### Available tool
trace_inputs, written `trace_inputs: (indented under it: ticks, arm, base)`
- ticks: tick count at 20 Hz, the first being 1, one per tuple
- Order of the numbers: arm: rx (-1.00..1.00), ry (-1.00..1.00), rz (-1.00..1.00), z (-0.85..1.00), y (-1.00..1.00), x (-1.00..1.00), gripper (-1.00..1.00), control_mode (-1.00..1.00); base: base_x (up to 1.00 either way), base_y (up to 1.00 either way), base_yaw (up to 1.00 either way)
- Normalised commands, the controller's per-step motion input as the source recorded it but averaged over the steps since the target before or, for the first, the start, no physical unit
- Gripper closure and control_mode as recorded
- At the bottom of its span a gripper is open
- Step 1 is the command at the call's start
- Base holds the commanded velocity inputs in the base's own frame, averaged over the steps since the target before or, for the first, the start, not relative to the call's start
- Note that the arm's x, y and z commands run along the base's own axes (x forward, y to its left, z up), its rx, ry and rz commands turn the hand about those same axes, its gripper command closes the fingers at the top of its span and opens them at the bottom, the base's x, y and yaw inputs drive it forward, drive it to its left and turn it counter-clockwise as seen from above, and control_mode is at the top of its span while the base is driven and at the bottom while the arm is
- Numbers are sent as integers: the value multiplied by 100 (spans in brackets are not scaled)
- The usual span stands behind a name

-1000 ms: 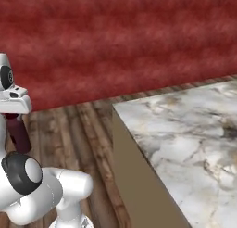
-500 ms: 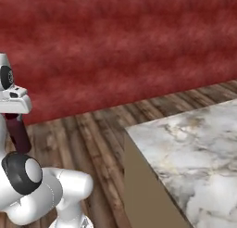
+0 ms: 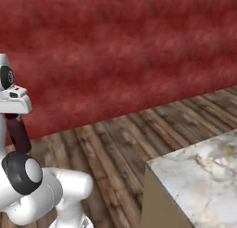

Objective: There is a wine glass and glass cup on the dining counter. Place the wine bottle next to the wine glass and the juice bottle next to the glass cup.

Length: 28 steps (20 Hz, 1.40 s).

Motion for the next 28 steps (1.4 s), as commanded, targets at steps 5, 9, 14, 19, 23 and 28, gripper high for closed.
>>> trace_inputs:
  ticks: [5, 9, 14, 19, 23, 28]
  arm:
    - [0, 0, 0, 0, 0, 0, 100, 100]
    - [0, 0, 0, 0, 0, 0, 100, 100]
    - [0, 0, 0, 0, 0, 0, 100, 100]
    - [0, 0, 0, 0, 0, 0, 100, 100]
    - [0, 0, 0, 0, 0, 0, 100, 100]
    - [0, 0, 0, 0, 0, 0, 100, 100]
  base:
    - [82, 42, -15]
    - [84, 37, -21]
    - [80, 37, -31]
    - [79, 37, -32]
    - [81, 36, -30]
    - [83, 19, -25]
